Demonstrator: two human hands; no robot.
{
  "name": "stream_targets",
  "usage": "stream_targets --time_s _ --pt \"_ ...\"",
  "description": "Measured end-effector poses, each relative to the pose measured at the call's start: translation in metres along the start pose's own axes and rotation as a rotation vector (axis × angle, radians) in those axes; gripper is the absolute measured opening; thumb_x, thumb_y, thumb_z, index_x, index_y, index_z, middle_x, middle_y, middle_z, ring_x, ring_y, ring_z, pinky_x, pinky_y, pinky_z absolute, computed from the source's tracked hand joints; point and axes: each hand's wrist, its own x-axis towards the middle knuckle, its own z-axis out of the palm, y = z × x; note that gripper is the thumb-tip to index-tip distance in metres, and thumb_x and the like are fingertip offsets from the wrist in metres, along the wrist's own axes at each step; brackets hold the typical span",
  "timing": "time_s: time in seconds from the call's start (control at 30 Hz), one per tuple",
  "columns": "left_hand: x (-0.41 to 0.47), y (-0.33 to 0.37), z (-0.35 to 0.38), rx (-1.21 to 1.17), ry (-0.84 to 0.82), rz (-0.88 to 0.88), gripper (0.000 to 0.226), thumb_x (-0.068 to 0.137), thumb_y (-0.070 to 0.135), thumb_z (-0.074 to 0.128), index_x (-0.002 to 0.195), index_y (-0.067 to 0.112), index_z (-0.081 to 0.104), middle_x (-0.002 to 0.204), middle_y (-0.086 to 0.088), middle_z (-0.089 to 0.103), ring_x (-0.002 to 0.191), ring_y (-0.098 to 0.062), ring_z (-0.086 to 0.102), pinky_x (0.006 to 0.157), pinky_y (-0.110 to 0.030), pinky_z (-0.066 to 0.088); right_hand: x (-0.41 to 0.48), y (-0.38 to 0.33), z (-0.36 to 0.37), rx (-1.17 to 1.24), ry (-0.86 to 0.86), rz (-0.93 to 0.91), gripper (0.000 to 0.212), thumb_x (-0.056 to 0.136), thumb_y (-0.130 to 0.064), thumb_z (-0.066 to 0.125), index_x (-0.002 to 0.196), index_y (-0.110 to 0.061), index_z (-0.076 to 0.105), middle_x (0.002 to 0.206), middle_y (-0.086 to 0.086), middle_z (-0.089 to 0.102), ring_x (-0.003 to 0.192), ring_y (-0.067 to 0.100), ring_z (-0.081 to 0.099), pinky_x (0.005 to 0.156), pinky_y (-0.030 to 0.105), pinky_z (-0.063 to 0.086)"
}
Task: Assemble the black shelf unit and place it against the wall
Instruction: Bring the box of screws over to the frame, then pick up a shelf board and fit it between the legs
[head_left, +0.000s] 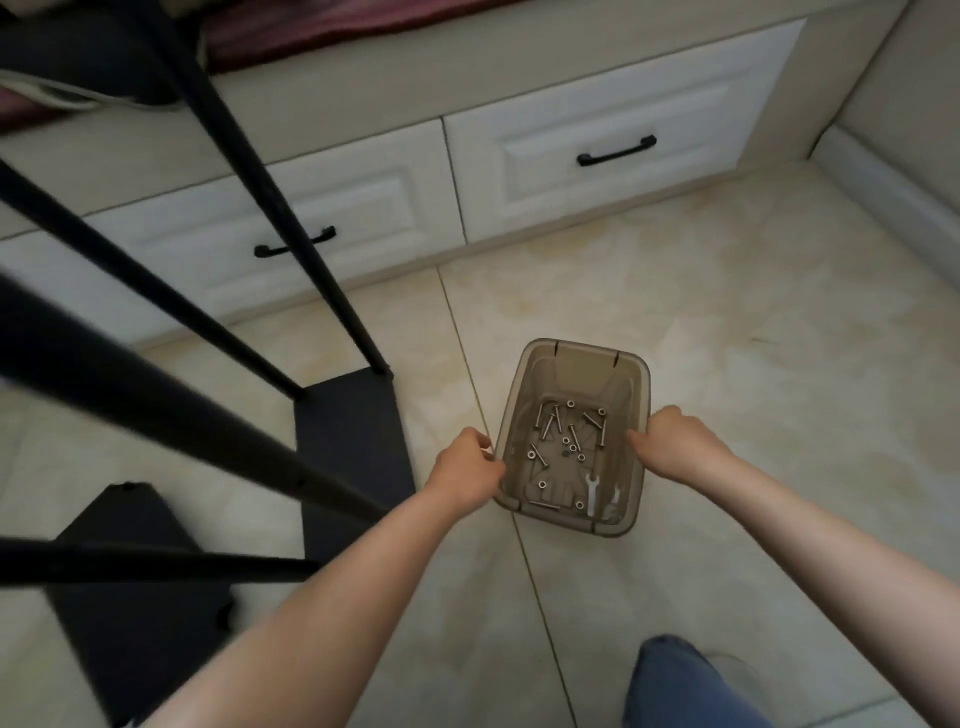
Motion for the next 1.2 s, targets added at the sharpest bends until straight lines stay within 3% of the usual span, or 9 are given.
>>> stream_targets --time_s 0.17,0.3,0.4,0.53,0.7,0.8,1.03,1.13,1.2 --pt "-0.04 -0.006 -0.037 0.047 -0.029 0.005 0.04 0.098 0.02 0.059 0.136 0.011 0.049 0.127 -0.006 0.06 0.112 -0.021 0.058 0.087 -0.028 0.046 -0.033 -0.031 -0.029 -0.197 0.026 -0.208 0.031 0.099 -0.03 0.045 0.111 -0.003 0.054 0.121 0.02 0.062 0.11 0.037 0.06 0.076 0.031 0.043" --pt "-0.084 -0.018 -0.058 0.026 -0.013 0.024 0.039 0.095 0.023 0.064 0.131 0.013 0.055 0.123 -0.004 0.06 0.112 -0.018 0.059 0.095 -0.029 0.049 -0.071 -0.075 -0.055 -0.226 0.031 -0.329 0.038 0.102 -0.037 0.045 0.08 -0.007 0.051 0.083 0.011 0.057 0.089 0.03 0.058 0.065 0.028 0.037" --pt "-0.122 -0.029 -0.071 0.027 -0.037 0.067 0.04 0.093 0.029 0.066 0.13 0.016 0.057 0.122 0.0 0.062 0.112 -0.015 0.06 0.094 -0.026 0.048 -0.107 -0.104 -0.073 -0.215 0.001 -0.421 0.034 0.101 -0.035 0.048 0.094 -0.005 0.06 0.094 0.012 0.06 0.086 0.026 0.057 0.058 0.026 0.039" --pt "-0.166 -0.041 -0.1 0.074 0.054 0.092 0.035 0.095 0.029 0.065 0.128 0.018 0.06 0.125 0.001 0.064 0.114 -0.016 0.06 0.1 -0.029 0.048 -0.161 -0.133 -0.086 -0.298 -0.054 -0.583 0.039 0.1 -0.033 0.053 0.12 -0.002 0.067 0.12 0.011 0.068 0.109 0.026 0.064 0.094 0.032 0.05" --pt "-0.22 -0.062 -0.144 0.177 0.147 0.137 0.028 0.098 0.026 0.062 0.125 0.019 0.061 0.121 0.0 0.066 0.11 -0.015 0.063 0.095 -0.029 0.052 -0.231 -0.167 -0.084 -0.286 -0.165 -0.767 0.043 0.1 -0.034 0.054 0.137 -0.011 0.055 0.132 0.005 0.062 0.117 0.018 0.06 0.102 0.031 0.047" --pt "-0.246 -0.083 -0.178 0.22 0.159 0.096 0.02 0.099 0.026 0.059 0.116 0.018 0.062 0.113 0.0 0.067 0.101 -0.014 0.065 0.078 -0.025 0.054 -0.259 -0.186 -0.075 -0.138 -0.208 -0.83 0.052 0.099 -0.032 0.057 0.147 -0.018 0.039 0.139 0.005 0.056 0.12 0.017 0.058 0.1 0.033 0.05" --pt "-0.282 -0.116 -0.251 0.089 0.535 0.087 0.009 0.098 0.026 0.063 0.103 0.019 0.063 0.093 0.001 0.072 0.076 -0.011 0.071 0.062 -0.02 0.053 -0.268 -0.211 -0.045 0.114 -0.039 -0.867 0.035 0.101 -0.024 0.052 0.134 -0.026 0.043 0.117 -0.008 0.058 0.108 0.012 0.057 0.097 0.037 0.049" --pt "-0.285 -0.121 -0.253 -0.064 0.579 0.188 0.016 0.096 0.026 0.067 0.109 0.021 0.061 0.104 0.004 0.069 0.088 -0.012 0.07 0.077 -0.029 0.058 -0.262 -0.209 -0.035 0.197 0.007 -0.858 0.025 0.102 -0.021 0.05 0.126 -0.027 0.047 0.11 -0.009 0.06 0.095 0.007 0.057 0.086 0.033 0.048" --pt "-0.284 -0.121 -0.248 -0.052 0.567 0.221 0.025 0.095 0.03 0.068 0.118 0.024 0.059 0.113 0.009 0.065 0.099 -0.012 0.064 0.086 -0.031 0.055 -0.261 -0.209 -0.032 0.22 0.033 -0.863 0.026 0.102 -0.02 0.05 0.128 -0.026 0.048 0.113 -0.007 0.06 0.104 0.011 0.058 0.091 0.035 0.05"
